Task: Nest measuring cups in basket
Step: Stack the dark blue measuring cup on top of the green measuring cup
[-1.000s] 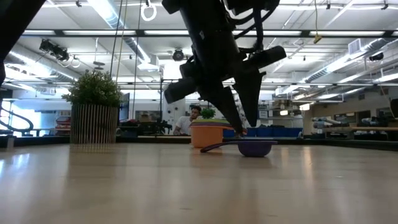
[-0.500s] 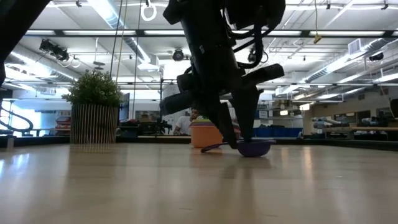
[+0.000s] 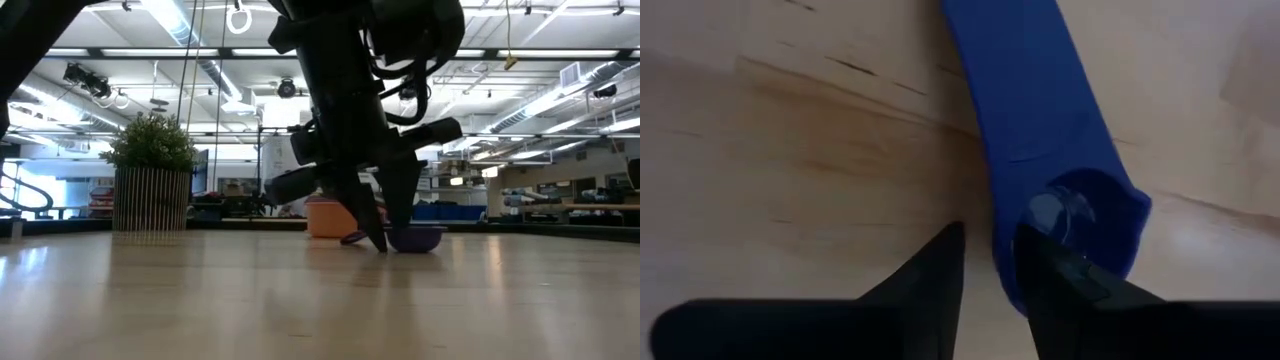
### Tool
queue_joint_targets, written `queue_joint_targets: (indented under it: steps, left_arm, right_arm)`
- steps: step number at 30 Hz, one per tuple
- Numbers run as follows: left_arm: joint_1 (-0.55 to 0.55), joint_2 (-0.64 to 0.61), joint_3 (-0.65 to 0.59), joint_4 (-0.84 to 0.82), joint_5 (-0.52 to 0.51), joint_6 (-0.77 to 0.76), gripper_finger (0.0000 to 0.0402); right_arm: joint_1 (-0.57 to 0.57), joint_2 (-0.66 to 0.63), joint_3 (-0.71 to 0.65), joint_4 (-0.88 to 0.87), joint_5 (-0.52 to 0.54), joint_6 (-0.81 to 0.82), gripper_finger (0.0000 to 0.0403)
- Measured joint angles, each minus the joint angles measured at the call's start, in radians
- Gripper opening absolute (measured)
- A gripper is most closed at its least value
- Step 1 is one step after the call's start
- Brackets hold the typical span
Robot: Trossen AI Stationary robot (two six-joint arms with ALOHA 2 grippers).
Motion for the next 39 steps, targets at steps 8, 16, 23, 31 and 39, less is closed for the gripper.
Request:
queue_joint_targets:
  steps: [8,16,23,31,39]
  left_arm:
    - [0.011,0.001,0.000,-0.031,0.025,0.079,0.0017]
    - [0.018,0.001,0.000,-0.039,0.053,0.162,0.0010]
    - [0.017,-0.019,-0.005,-0.042,0.082,0.274,0.0010]
    - [0.015,-0.081,-0.006,-0.118,0.163,0.509,0.0009]
    - [0.021,-0.193,-0.004,-0.222,0.193,0.778,0.0009]
  right_arm:
    - [0.000,0.000,0.000,0.000,0.000,0.000,0.0117]
    - [0.000,0.000,0.000,0.000,0.006,0.000,0.0117]
    - [0.000,0.000,0.000,0.000,0.011,0.003,0.0117]
    - [-0.001,0.000,0.000,0.000,0.076,0.001,0.0117]
    - [-0.002,0.011,0.000,-0.005,0.257,0.000,0.0117]
